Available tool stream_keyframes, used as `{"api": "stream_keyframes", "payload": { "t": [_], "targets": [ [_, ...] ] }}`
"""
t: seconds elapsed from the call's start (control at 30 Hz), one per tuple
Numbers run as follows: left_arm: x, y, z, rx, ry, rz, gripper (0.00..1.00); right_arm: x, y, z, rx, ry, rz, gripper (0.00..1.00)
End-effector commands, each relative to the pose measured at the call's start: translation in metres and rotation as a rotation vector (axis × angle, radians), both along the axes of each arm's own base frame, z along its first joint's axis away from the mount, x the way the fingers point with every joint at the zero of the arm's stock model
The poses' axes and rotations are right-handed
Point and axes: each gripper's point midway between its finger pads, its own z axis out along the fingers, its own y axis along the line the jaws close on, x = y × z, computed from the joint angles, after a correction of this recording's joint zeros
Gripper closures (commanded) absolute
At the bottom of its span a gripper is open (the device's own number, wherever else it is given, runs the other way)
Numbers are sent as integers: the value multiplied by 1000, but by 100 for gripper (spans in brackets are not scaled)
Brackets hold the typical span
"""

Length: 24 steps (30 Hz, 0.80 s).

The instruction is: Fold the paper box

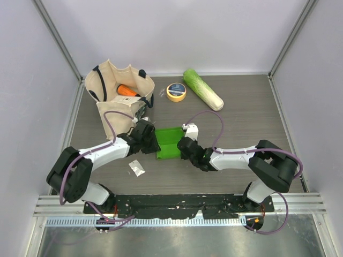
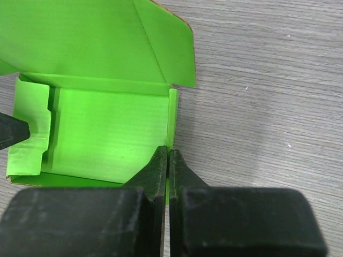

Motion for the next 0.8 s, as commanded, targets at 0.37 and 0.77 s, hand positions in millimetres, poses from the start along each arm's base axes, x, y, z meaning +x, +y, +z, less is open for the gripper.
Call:
{"api": "stream_keyframes", "payload": {
  "t": [0.37,0.77],
  "targets": [
    [2,-1,-7,-39,-7,13,80,-4,8,3,10,8,35,99],
    [5,8,-30,128,33,-4,100,-4,12,1,-3,8,43,99]
  ]
}}
